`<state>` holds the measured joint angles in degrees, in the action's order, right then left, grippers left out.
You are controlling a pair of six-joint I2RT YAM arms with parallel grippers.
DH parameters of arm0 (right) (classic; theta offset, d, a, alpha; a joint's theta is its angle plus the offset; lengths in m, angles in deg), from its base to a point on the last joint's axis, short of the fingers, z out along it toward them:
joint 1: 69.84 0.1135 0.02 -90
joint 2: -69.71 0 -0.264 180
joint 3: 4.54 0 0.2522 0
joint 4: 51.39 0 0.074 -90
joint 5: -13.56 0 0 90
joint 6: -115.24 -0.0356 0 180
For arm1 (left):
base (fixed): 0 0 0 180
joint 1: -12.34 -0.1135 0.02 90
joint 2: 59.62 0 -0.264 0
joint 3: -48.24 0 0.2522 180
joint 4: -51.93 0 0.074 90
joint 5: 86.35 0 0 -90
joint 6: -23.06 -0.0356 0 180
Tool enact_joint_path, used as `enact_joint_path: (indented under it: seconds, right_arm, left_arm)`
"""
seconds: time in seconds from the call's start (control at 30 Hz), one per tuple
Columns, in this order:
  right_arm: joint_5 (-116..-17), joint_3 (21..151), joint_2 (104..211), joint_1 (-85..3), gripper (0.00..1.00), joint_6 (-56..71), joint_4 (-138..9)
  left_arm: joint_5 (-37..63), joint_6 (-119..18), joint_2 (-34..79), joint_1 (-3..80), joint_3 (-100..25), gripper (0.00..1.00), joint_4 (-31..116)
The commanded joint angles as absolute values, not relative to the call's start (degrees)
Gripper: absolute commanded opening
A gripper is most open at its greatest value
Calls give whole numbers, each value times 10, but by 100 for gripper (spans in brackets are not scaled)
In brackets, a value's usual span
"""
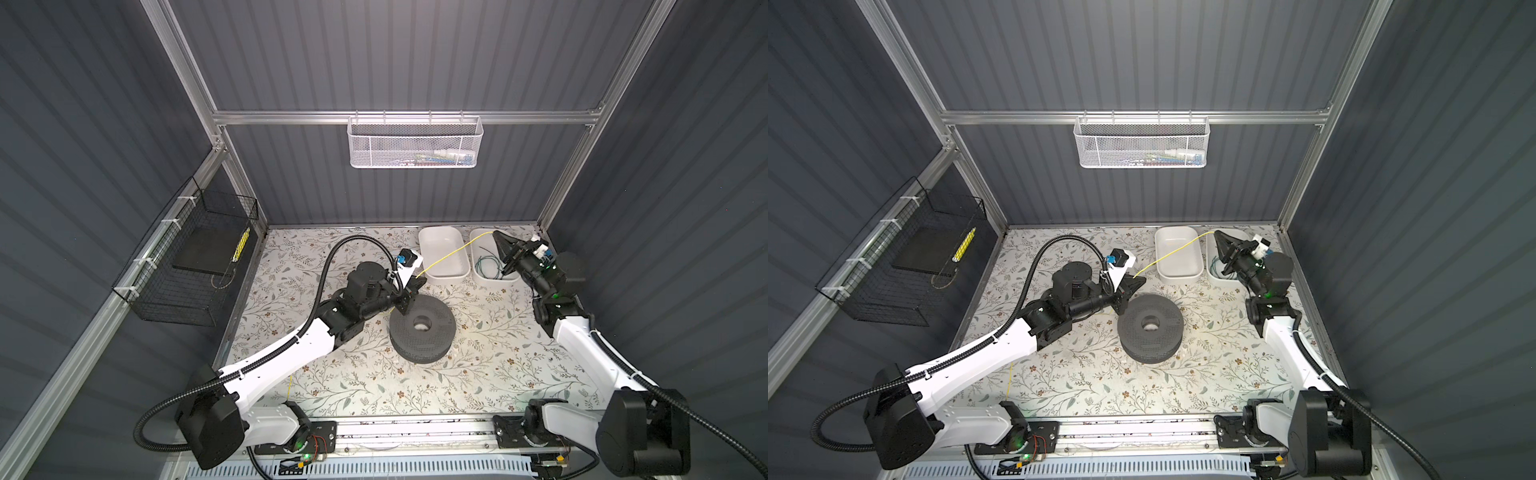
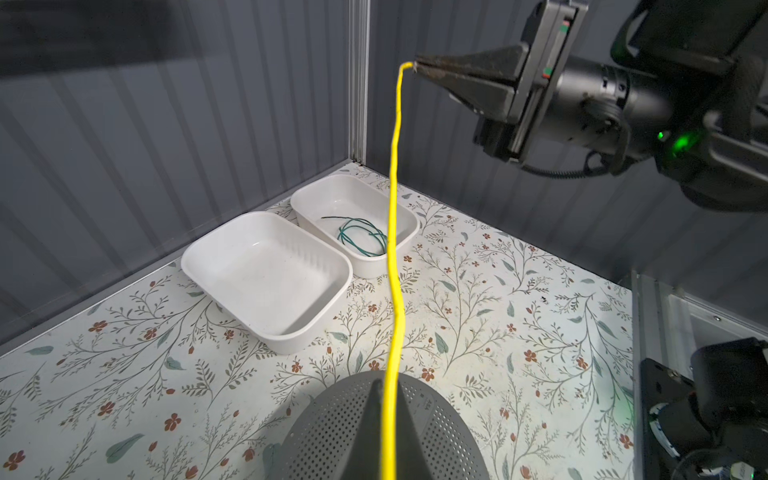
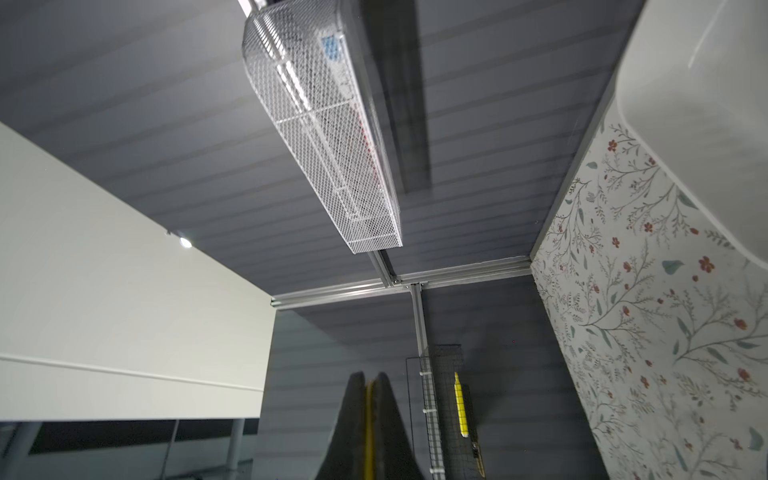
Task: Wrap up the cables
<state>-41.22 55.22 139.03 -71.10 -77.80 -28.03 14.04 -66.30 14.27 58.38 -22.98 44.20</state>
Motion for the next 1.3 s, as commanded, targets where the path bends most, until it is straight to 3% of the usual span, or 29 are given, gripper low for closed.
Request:
enact_joint_path:
  seconds: [0.0,0.17,0.27,0.37,0.53,0.7,0.83,0.97,1.2,1.27]
  right_arm:
    - [-380,624,1416,-775,0,-671,-295]
    - [-314,708,1434,-787,3,-516,-445]
    - [-328,693,1411,-777,43,-456,-504]
    - [-328,654,1377,-774,58,-423,-528]
    - [-349,601,1285,-774,69,-353,-618]
    - [-379,567,1206,-754,68,-328,-689]
    - [-457,574,1180,-639,68,-290,-727]
    - [-499,594,1240,-541,64,-283,-696]
    - [-499,671,1363,-487,50,-260,-673]
    - [-504,678,1374,-478,42,-251,-674]
  left_arm:
    - [186,-676,146,579,-224,0,382]
    - [202,-672,168,586,-230,0,370]
    - [185,-638,179,585,-227,0,408]
    - [157,-586,191,586,-228,0,472]
    - [111,-546,224,586,-250,0,549]
    - [107,-549,274,586,-298,0,558]
    - [139,-546,317,586,-333,0,567]
    - [166,-552,343,601,-355,0,566]
    - [184,-587,347,630,-379,0,502]
    - [197,-592,343,630,-373,0,493]
